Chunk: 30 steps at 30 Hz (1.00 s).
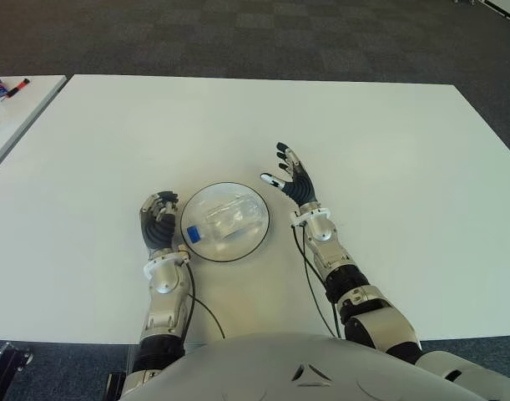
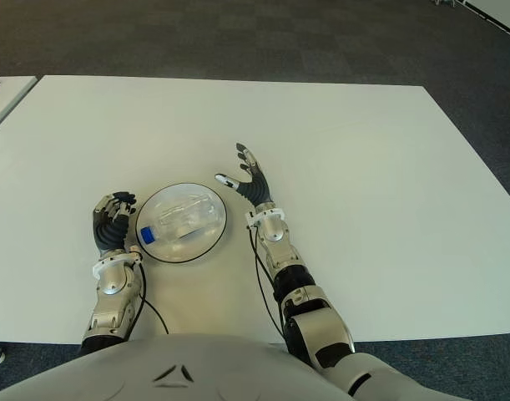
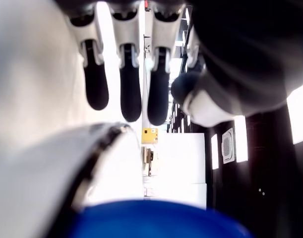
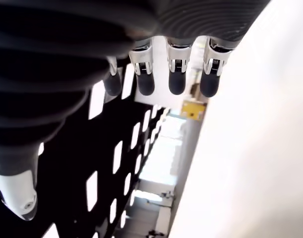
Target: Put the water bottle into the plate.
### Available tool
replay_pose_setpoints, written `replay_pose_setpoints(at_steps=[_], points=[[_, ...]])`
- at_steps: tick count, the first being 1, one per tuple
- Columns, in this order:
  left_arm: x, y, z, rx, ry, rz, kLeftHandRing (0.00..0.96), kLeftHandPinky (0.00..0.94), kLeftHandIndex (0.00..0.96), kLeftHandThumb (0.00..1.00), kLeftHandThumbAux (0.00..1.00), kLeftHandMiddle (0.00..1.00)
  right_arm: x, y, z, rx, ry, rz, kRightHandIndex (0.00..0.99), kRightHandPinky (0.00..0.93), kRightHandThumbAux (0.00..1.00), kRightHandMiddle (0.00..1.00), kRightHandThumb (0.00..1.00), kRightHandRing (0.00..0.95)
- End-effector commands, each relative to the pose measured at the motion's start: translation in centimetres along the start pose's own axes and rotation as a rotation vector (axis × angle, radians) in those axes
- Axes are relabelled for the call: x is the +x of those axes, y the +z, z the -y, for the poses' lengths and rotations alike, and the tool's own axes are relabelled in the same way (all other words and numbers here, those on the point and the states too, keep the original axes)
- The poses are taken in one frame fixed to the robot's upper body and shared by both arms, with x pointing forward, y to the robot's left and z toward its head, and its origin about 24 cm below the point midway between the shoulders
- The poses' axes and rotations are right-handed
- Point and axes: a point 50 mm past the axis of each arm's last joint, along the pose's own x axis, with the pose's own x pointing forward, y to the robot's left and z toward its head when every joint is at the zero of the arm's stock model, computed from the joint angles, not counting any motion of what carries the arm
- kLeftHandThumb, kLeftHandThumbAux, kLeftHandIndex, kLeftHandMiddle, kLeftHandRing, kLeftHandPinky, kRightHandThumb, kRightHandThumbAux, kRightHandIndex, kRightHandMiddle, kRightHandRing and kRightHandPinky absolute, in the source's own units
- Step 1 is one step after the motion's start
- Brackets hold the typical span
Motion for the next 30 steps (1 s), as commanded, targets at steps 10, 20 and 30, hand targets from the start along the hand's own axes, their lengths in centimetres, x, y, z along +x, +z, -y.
replay_pose_setpoints(at_steps=[10,20,30], points=[[-0.3,-0.9,-0.3,-0.018,-0.051,-0.049,0.342,0.325,0.352,0.464,0.781,0.354,-2.9,-0.7,-0.8,0.247,-0.078,0.007,0.010,0.051,0.623,0.022,0.000,0.023],[-0.3,-1.0,-0.2,-0.033,-0.053,-0.069,0.209,0.207,0.200,0.010,0.908,0.230,-4.3,-1.6,-1.2,0.287,-0.077,-0.103,0.000,0.015,0.676,0.000,0.007,0.000],[-0.4,-0.5,-0.1,-0.054,-0.032,-0.083,0.131,0.150,0.138,0.000,0.916,0.147,-5.4,-2.0,-1.4,0.326,-0.064,-0.136,0.000,0.030,0.681,0.000,0.048,0.000]])
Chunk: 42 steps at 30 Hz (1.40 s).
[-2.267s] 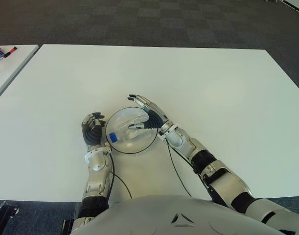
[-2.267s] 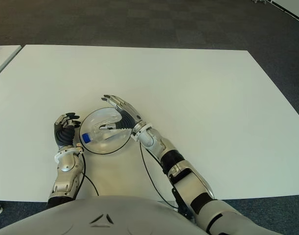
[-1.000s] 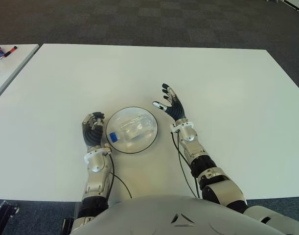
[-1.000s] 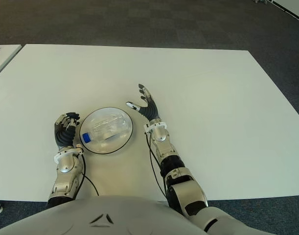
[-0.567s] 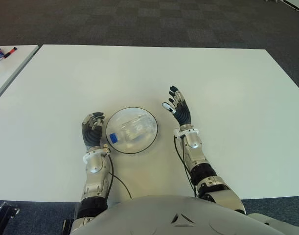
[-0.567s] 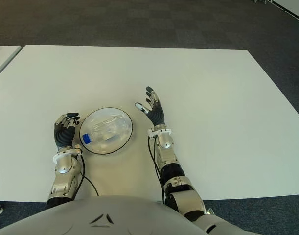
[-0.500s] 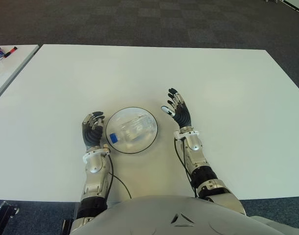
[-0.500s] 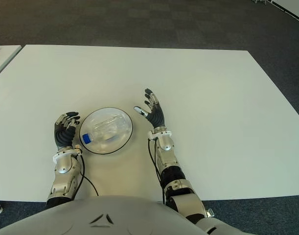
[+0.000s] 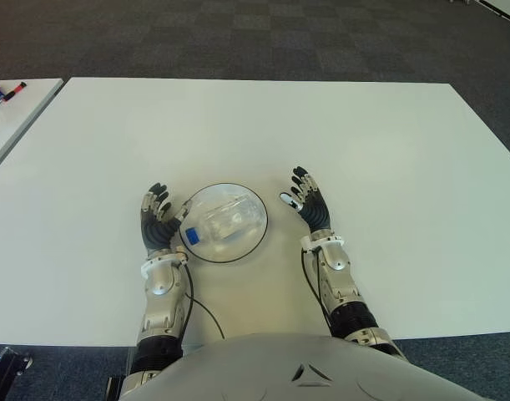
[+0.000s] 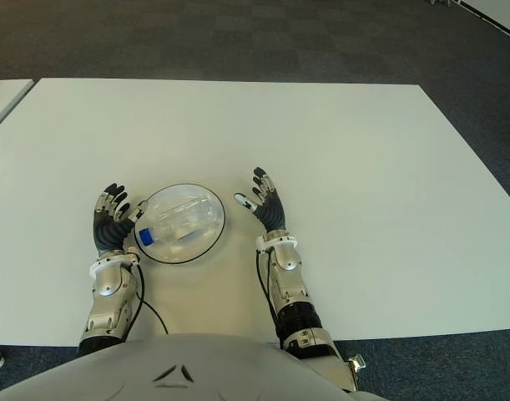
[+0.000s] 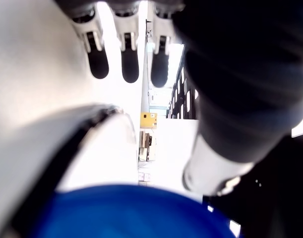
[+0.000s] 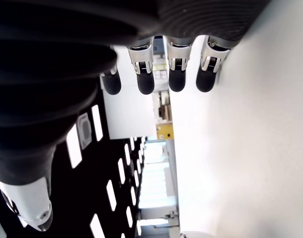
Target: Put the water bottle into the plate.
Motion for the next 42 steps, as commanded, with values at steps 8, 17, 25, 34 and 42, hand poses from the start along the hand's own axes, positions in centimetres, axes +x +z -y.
replay_pose_setpoints(at_steps=[8,17,25,34,42], points=[[-1.3,0.1,0.7,-0.029,0.019,-0.083,0.093,0.136,0.095,0.000,0.908,0.103,-1.6,-0.8,-1.8,0.089,0.013,-0.045,0.000,0.037,0.681,0.000,0.057,0.000],[-2.4,0.3,0.8,-0.035,-0.009,-0.075,0.078,0.119,0.080,0.000,0.938,0.093,-3.1,-1.0,-1.6,0.042,0.006,-0.083,0.000,0.050,0.674,0.000,0.039,0.000],[-3.2,0.1,1.2,-0.046,-0.027,-0.066,0.090,0.136,0.085,0.000,0.976,0.107,-3.4,-1.1,-2.0,0.054,-0.006,-0.099,0.000,0.045,0.692,0.000,0.015,0.000],[-3.6,0.1,1.5,-0.042,-0.048,-0.059,0.100,0.141,0.091,0.000,0.989,0.114,-3.4,-0.8,-2.3,0.040,0.002,-0.097,0.000,0.040,0.685,0.000,0.000,0.000],[-3.9,0.1,1.5,-0.033,-0.066,-0.063,0.103,0.146,0.089,0.000,0.991,0.113,-3.5,-0.8,-2.4,0.039,-0.002,-0.102,0.000,0.039,0.671,0.000,0.000,0.000]])
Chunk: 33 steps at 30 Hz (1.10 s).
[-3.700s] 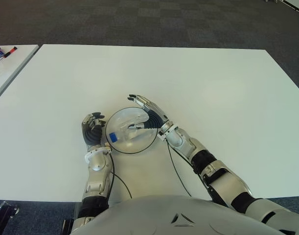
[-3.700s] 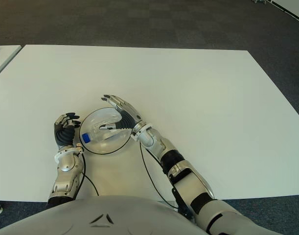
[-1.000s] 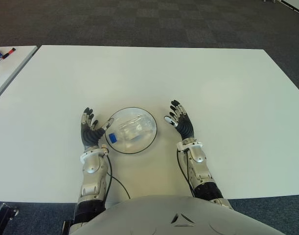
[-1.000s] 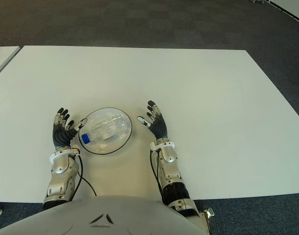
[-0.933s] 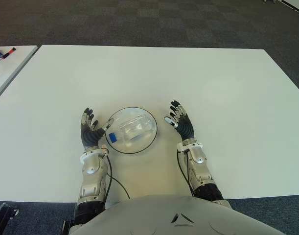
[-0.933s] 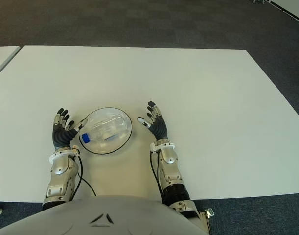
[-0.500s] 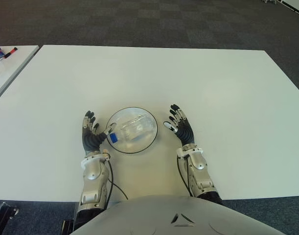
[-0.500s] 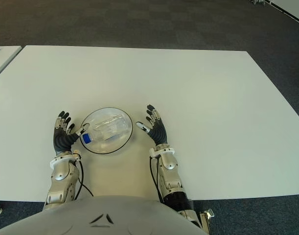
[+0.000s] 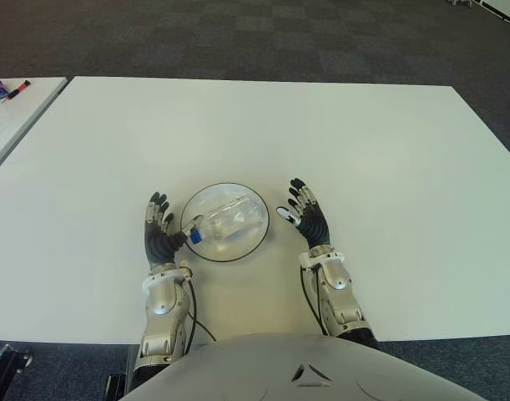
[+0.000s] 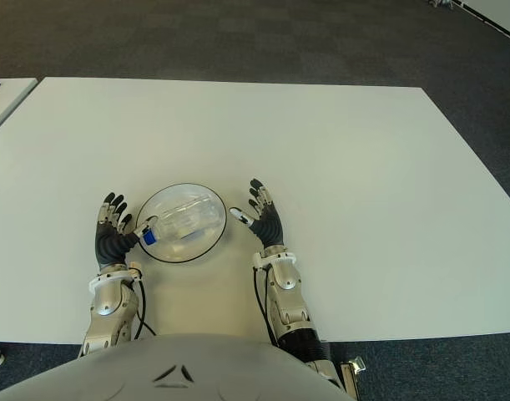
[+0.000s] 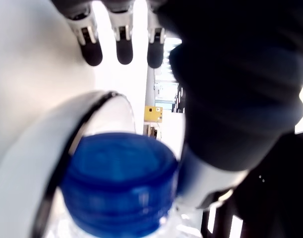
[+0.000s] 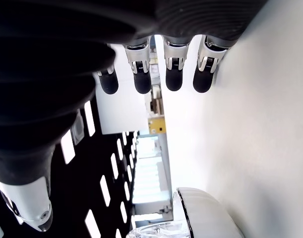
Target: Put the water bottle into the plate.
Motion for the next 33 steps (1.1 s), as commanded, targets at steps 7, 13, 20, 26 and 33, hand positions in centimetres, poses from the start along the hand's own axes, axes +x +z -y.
replay_pose_setpoints(at_steps=[7,13,20,26,33], points=[[-1.1,-0.6,1.1,-0.061,-0.030,-0.045,0.112,0.154,0.091,0.012,0.997,0.124,-0.9,-1.2,-1.3,0.042,-0.037,-0.073,0.000,0.048,0.675,0.002,0.000,0.001],[-1.5,-0.8,1.1,-0.094,-0.045,-0.050,0.118,0.156,0.096,0.035,0.998,0.134,-1.0,-1.3,-1.4,0.041,-0.050,-0.076,0.000,0.046,0.692,0.003,0.000,0.001],[-1.7,-1.1,1.0,-0.109,-0.060,-0.071,0.123,0.158,0.099,0.048,0.993,0.142,-1.1,-1.2,-1.4,0.038,-0.051,-0.075,0.000,0.044,0.706,0.004,0.000,0.003],[-1.8,-1.1,1.1,-0.116,-0.078,-0.078,0.116,0.147,0.092,0.057,0.970,0.135,-1.1,-1.3,-1.5,0.038,-0.051,-0.072,0.000,0.044,0.710,0.004,0.000,0.003],[-1.9,-1.0,1.2,-0.114,-0.107,-0.083,0.099,0.131,0.084,0.061,0.941,0.115,-1.1,-1.2,-1.6,0.035,-0.052,-0.061,0.000,0.054,0.723,0.005,0.000,0.005]])
